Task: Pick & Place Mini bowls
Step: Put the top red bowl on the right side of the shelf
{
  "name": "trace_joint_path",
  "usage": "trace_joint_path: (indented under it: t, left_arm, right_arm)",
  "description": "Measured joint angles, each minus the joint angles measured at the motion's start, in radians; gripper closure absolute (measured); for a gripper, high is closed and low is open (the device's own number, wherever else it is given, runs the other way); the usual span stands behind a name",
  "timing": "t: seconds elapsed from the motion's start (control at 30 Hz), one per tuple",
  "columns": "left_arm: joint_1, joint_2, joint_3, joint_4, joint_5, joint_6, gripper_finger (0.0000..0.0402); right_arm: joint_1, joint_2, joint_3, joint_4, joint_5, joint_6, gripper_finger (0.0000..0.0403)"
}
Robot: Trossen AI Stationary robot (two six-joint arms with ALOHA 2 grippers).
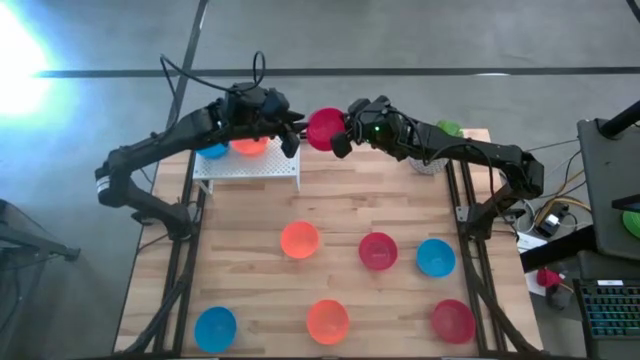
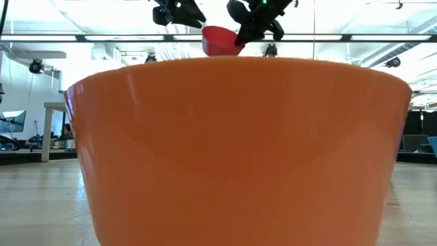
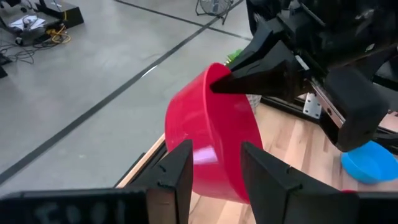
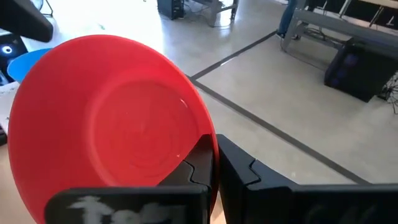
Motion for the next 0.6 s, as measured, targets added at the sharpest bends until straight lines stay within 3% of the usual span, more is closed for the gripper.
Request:
trace_joint_path:
  t: [0.37, 0.6]
  left_arm:
    - [-0.005, 0.06, -0.001, 0.014, -0.027, 0.038, 0.0275]
    - [-0.007, 0.062, -0.002, 0.059, -0.167, 0.036, 0.0275]
  right_arm:
    - [0.0, 0.001, -0.001, 0.009, 0.01, -0.011, 0.0394]
    - [0.0, 0.001, -0.001, 0.021, 0.005, -0.004, 0.0394]
